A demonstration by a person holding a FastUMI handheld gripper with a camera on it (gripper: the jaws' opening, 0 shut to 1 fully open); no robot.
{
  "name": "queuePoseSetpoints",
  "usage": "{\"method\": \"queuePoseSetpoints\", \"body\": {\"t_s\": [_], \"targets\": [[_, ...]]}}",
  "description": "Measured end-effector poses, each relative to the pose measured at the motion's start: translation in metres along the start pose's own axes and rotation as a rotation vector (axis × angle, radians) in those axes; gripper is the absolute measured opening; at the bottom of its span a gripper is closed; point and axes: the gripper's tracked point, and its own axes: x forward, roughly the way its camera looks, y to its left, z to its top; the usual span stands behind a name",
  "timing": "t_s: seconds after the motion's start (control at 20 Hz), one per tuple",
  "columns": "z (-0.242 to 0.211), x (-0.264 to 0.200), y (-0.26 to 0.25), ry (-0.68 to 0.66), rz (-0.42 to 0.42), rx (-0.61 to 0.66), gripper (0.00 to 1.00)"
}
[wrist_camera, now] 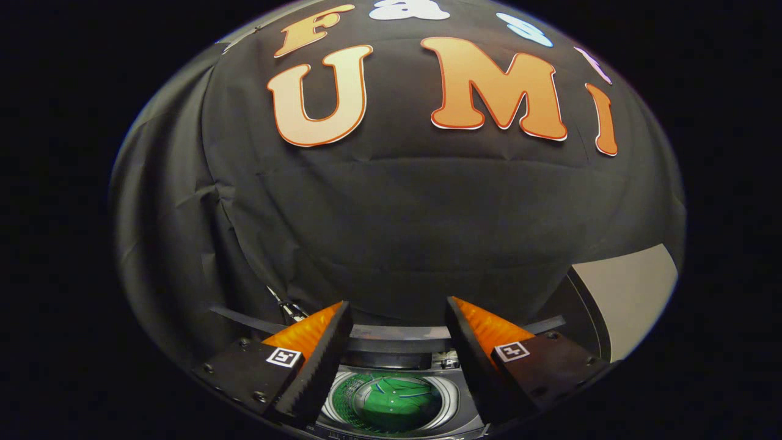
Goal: Put the clothes into the washing machine and then close the washing machine lid.
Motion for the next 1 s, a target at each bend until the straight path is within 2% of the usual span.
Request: {"method": "queuePoseSetpoints", "body": {"t_s": [1.0], "targets": [[-0.047,-0.033,0.006,-0.038,0.017,-0.015,0.98]]}}
